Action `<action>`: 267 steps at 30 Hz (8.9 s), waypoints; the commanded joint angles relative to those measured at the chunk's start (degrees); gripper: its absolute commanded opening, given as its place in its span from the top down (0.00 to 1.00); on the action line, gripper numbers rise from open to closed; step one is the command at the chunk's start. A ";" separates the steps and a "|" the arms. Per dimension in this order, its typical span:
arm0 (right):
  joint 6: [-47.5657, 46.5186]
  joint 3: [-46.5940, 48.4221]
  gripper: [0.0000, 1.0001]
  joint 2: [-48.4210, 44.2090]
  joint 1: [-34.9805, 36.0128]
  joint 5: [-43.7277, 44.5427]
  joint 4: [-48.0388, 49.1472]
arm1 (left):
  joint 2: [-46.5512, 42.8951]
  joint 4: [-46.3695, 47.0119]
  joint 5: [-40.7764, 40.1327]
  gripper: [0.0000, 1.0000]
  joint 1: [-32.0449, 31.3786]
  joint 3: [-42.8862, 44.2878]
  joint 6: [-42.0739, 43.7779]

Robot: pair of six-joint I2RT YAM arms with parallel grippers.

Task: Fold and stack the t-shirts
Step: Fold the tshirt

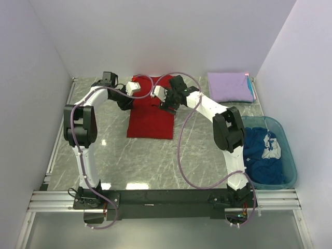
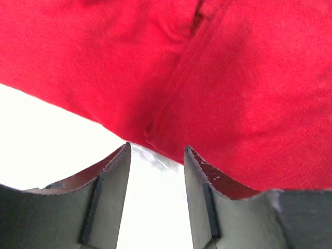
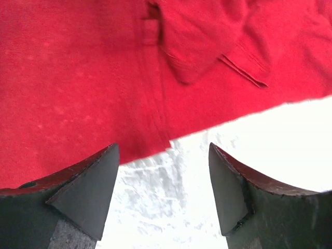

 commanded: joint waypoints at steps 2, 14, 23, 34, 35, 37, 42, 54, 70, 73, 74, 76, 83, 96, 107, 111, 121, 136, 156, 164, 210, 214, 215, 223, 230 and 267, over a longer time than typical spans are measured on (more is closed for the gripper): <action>4.41 1.59 0.24 -6.88 -1.21 1.33 0.48 | -9.19 0.11 0.10 0.50 1.15 -6.50 -2.66; 35.16 -1.30 0.39 -9.53 -3.41 -16.24 -17.98 | -16.16 -3.93 3.26 0.51 1.68 -19.35 -27.16; 47.84 -13.79 0.38 -9.53 -5.34 -24.77 -12.62 | -19.05 0.46 4.23 0.47 4.14 -30.34 -40.97; 52.67 -18.62 0.42 -6.98 -5.70 -26.89 -7.35 | -20.54 7.05 6.34 0.51 4.67 -35.79 -45.55; 52.94 -18.72 0.43 -6.55 -5.70 -26.80 -6.65 | -20.72 7.93 6.51 0.52 4.67 -35.97 -46.68; 53.21 -18.45 0.45 -5.84 -5.70 -26.97 -6.47 | -20.03 9.34 7.04 0.52 4.67 -35.97 -47.92; 54.00 -18.28 0.50 -4.43 -5.78 -28.03 -6.38 | -19.32 9.69 8.79 0.65 4.67 -35.09 -49.51; 55.50 -20.29 1.00 -4.52 -6.13 -25.40 -5.94 | -20.46 0.39 5.38 0.99 4.67 -36.76 -43.71; 43.99 -16.70 0.46 -11.19 -7.27 -25.22 -18.59 | -24.41 -12.45 7.30 0.54 6.51 -32.99 -28.26; 43.19 -13.54 0.45 -13.48 -8.24 -27.06 -16.69 | -28.19 -5.89 11.15 0.51 6.42 -31.76 -31.37; 44.15 -12.92 0.45 -13.66 -8.25 -27.58 -15.01 | -28.46 1.45 12.48 0.52 6.34 -31.58 -33.92; 46.25 -11.60 0.48 -12.96 -8.33 -29.95 -10.80 | -26.98 9.13 14.77 0.55 5.46 -31.14 -44.42; 59.42 -2.21 0.85 -0.05 -8.25 -36.02 1.69 | -12.57 31.11 12.58 0.67 0.27 -23.06 -69.78; 64.73 1.32 0.64 11.31 -10.62 -32.51 5.49 | 4.32 25.53 7.83 0.66 3.70 -15.23 -72.90; 41.36 -14.37 0.39 -14.96 -7.37 -27.26 -7.44 | -27.97 -0.04 14.09 0.38 8.18 -31.54 -20.21; 30.20 -27.04 0.41 -25.84 -0.44 -15.25 -2.71 | -38.90 -4.19 11.70 0.37 8.18 -43.16 4.92; 7.36 -47.89 0.43 -34.14 10.82 -5.97 20.41 | -44.11 3.89 13.73 0.41 6.08 -53.99 27.03; -1.19 -40.70 0.51 -23.33 12.58 -0.61 15.42 | -35.14 2.22 9.33 0.45 1.42 -49.16 34.96; -5.24 -36.12 0.97 -16.74 13.03 3.17 9.79 | -26.53 -0.24 1.59 0.80 -3.77 -42.83 34.96; 3.98 -29.36 1.00 -21.65 9.08 -1.57 4.17 | -30.73 -6.99 6.86 0.99 -0.61 -37.91 31.35; 7.12 19.51 1.00 9.10 -6.22 -20.30 -33.64 | 3.70 -17.20 4.77 0.98 -1.40 7.18 -11.88; 11.98 16.28 1.00 10.34 -5.96 -20.82 -33.71 | 3.19 -16.94 2.65 0.98 -2.01 0.35 -12.51; 12.42 14.96 1.00 9.99 -5.70 -21.17 -34.15 | 2.05 -16.50 2.73 0.98 -2.01 -1.76 -12.50; 17.35 -11.14 1.00 -5.82 -2.62 -25.47 -27.74 | -14.64 -17.99 7.91 0.99 -2.45 -24.62 -7.51; 19.80 -14.08 0.44 -14.80 -2.79 -32.94 -32.30 | -25.11 -20.36 13.26 0.64 -2.37 -29.83 -2.76; 56.63 -3.16 0.79 4.62 -5.96 -49.21 -3.31 | -18.97 0.64 5.72 0.71 -26.27 -31.75 -10.75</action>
